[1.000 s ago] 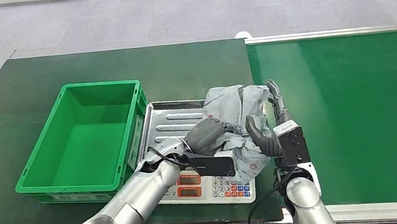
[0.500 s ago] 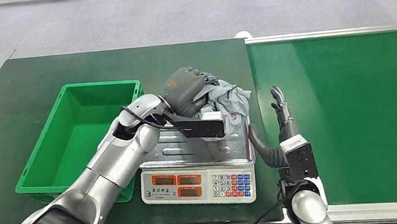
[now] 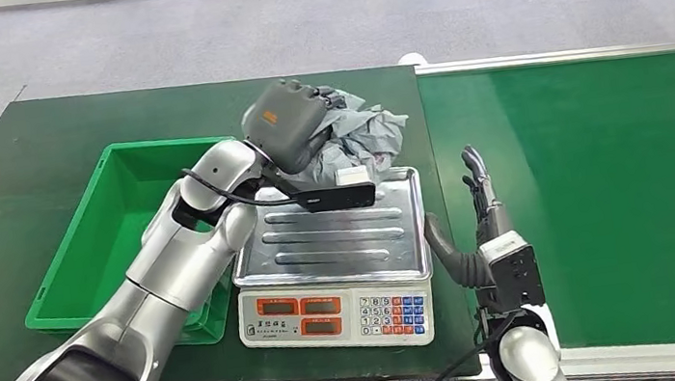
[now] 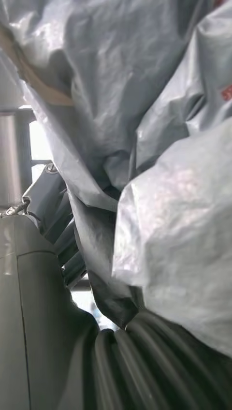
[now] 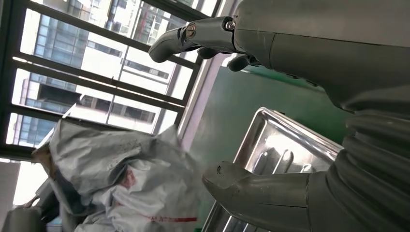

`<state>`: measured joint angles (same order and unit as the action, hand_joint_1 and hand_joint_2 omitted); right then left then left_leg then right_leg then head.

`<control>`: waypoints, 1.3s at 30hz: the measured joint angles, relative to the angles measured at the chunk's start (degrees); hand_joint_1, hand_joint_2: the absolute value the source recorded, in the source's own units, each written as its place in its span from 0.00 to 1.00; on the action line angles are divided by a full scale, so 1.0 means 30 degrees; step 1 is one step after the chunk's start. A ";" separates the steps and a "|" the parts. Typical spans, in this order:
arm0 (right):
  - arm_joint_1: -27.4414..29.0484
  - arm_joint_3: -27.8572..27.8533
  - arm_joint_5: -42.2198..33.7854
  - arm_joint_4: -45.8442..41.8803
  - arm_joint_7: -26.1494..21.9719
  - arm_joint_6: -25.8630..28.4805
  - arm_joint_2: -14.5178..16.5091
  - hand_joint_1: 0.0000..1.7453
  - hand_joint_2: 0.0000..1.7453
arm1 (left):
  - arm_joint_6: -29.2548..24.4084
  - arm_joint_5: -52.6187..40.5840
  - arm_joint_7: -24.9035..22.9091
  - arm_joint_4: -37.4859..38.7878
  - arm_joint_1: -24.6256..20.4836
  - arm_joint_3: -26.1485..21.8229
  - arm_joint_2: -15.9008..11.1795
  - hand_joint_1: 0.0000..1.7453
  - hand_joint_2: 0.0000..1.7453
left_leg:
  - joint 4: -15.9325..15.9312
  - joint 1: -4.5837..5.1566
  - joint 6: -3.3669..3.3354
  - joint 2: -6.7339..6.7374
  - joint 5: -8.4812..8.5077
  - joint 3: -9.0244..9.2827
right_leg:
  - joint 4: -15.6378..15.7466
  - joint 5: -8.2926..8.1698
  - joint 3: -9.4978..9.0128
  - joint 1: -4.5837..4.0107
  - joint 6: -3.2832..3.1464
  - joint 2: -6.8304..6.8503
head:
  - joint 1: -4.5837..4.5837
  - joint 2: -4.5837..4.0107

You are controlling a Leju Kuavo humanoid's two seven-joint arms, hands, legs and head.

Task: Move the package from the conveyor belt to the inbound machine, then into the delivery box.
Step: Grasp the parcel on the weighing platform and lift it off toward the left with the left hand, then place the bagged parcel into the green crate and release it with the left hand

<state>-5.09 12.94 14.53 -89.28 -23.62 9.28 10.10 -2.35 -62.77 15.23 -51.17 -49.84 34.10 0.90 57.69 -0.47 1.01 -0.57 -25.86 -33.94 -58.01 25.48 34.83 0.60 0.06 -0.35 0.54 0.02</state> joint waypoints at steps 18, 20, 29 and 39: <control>0.3309 -0.1828 0.0745 -0.1736 -0.0233 0.0115 0.0199 0.00 1.00 | -0.4001 -0.3867 -0.0716 -0.7768 1.1227 -1.0560 -0.5567 1.00 1.00 | -0.0058 -0.0007 0.0091 0.0107 -0.0090 0.0016 | -0.0005 0.0103 0.0061 -0.0017 -0.0081 -0.0141 | 0.0002 0.0000; 0.3398 -0.1881 0.0772 -0.1863 -0.0224 0.0113 0.0244 0.00 1.00 | -0.3964 -0.4157 -0.0939 -0.8272 1.1827 -1.1206 -0.5590 1.00 1.00 | -0.0057 -0.0006 0.0089 0.0103 -0.0097 0.0012 | -0.0003 0.0104 0.0053 -0.0013 -0.0080 -0.0132 | 0.0002 0.0000; 0.3747 -0.2120 0.0730 -0.2134 -0.0213 0.0113 0.0262 0.00 1.00 | -0.4003 -0.4719 -0.1571 -0.9916 1.3894 -1.3550 -0.5607 1.00 1.00 | -0.0057 -0.0027 0.0109 0.0141 -0.0108 0.0048 | -0.0003 0.0092 0.0045 -0.0017 -0.0096 -0.0159 | 0.0004 0.0000; 0.3720 -0.2173 0.0707 -0.2182 -0.0201 -0.0024 0.0262 0.00 1.00 | -0.3651 -0.3986 -0.1019 -1.0804 1.5155 -1.4794 -0.5326 0.00 1.00 | -0.0059 -0.0049 0.0130 0.0149 -0.0110 0.0050 | -0.0006 0.0090 0.0043 -0.0040 -0.0113 -0.0164 | 0.0004 0.0000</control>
<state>6.07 6.43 16.65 -95.82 -24.22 9.21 10.88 -13.30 -74.73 12.17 -83.58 -4.37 -10.28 -15.07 57.51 -0.61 1.40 -0.13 -26.19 -33.79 -58.02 25.75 34.96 0.48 -0.27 -0.84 0.55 0.02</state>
